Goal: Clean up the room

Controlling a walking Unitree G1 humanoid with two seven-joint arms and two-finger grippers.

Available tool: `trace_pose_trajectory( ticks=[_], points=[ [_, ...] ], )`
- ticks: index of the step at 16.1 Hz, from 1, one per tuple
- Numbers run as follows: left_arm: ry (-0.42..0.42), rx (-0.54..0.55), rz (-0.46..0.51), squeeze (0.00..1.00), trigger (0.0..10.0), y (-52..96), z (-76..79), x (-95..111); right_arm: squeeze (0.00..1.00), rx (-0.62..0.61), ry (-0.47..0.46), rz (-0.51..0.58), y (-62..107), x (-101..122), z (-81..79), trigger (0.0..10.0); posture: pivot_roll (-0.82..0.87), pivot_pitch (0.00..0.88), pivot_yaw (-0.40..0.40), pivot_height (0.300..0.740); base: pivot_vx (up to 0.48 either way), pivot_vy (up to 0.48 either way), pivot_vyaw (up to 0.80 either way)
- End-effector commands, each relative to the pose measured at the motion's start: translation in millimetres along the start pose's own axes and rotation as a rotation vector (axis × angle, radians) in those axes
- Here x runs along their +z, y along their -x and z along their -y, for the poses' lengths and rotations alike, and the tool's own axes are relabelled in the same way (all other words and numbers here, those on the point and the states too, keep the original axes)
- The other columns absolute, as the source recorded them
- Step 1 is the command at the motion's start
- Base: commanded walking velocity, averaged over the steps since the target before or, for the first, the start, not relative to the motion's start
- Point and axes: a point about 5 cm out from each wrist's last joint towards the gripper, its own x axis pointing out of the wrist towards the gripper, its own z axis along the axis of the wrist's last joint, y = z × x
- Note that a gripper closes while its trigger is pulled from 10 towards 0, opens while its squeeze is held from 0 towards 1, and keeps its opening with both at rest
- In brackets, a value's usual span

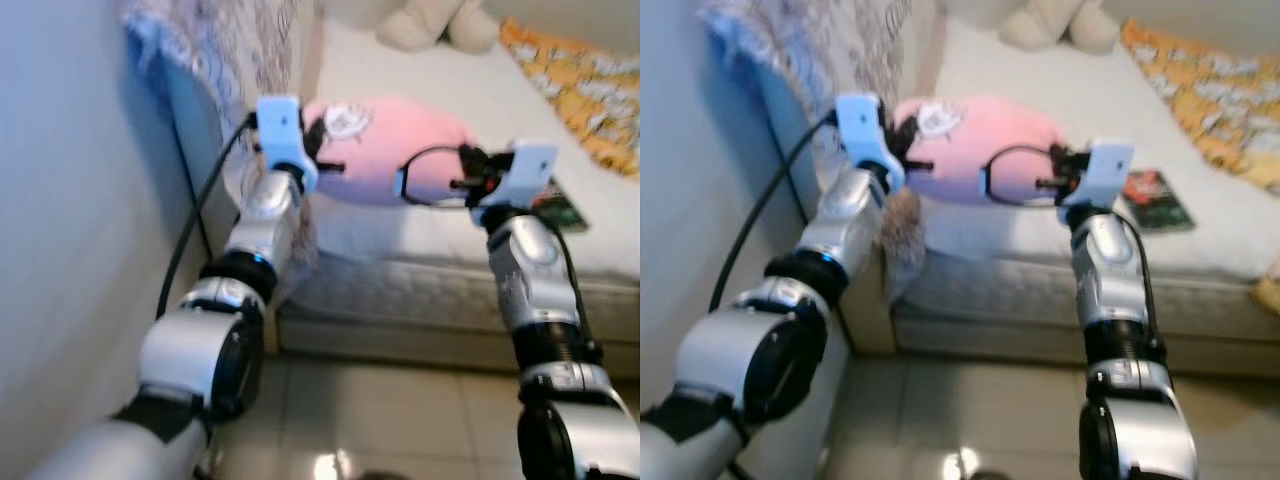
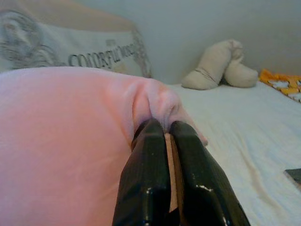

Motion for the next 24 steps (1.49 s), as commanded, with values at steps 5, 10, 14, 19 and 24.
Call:
trace_pose_trajectory(
  ticks=[5, 10, 14, 19, 24],
  points=[
    [-0.012, -0.039, 0.063, 0.0, 10.0, -5.4, 9.9, 16.5, 0.0, -0.004, -0.003, 0.052, -0.3, 11.0, 0.2, 10.0, -0.03, 0.0, -0.026, 0.74, 0.451, 0.0, 0.0],
    [0.067, -0.083, 0.043, 0.0, 10.0, -5.9, 35.2, 9.6, 0.0, -0.028, 0.01, 0.051, 3.0, 12.9, 10.9, 10.0, -0.04, 0.0, -0.017, 0.74, 0.262, 0.0, 0.0],
    [0.048, -0.127, 0.055, 0.0, 10.0, -3.0, 51.5, 5.1, 0.0, -0.031, 0.007, 0.036, 7.0, 8.2, 11.2, 10.0, -0.05, 0.0, -0.014, 0.74, 0.0, -0.352, 0.0],
    [0.041, -0.151, 0.036, 0.0, 10.0, -3.3, 63.0, 3.3, 0.0, -0.029, 0.008, 0.03, 8.7, 7.5, 11.4, 10.0, -0.06, 0.0, -0.004, 0.74, 0.0, -0.455, 0.0],
    [0.029, -0.112, 0.014, 0.0, 10.0, -3.0, 60.8, -0.6, 0.0, -0.031, 0.008, 0.024, 11.4, 4.9, 10.8, 10.0, -0.06, 0.0, -0.003, 0.74, 0.0, -0.091, 0.0]
  ],
)
